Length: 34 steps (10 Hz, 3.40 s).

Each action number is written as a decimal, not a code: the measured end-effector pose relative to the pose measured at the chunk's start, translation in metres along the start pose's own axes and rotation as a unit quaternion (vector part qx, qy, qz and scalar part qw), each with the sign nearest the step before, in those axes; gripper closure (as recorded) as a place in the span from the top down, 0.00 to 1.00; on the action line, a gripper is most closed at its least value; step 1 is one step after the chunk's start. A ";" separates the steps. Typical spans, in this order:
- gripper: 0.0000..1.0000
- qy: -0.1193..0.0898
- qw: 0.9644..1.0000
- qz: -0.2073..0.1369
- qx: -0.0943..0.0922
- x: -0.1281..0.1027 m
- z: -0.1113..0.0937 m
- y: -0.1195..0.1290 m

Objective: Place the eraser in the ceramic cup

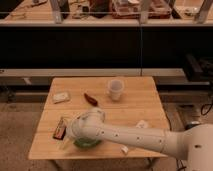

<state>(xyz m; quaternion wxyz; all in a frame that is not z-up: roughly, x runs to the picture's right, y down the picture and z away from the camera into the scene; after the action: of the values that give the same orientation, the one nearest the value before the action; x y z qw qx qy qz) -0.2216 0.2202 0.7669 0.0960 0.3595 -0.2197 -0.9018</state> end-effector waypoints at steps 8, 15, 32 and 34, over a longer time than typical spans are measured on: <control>0.80 -0.038 0.998 0.058 -0.008 -0.011 0.021 0.023; 0.80 -0.062 0.995 0.083 -0.011 -0.016 0.037 0.037; 0.41 -0.087 0.991 0.101 -0.004 -0.028 0.063 0.049; 0.20 -0.083 0.992 0.099 -0.002 -0.024 0.061 0.049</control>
<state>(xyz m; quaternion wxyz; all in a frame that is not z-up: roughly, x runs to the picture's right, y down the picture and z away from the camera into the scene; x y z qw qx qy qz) -0.2454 0.2053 0.8438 0.1667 0.2600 -0.2599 -0.9149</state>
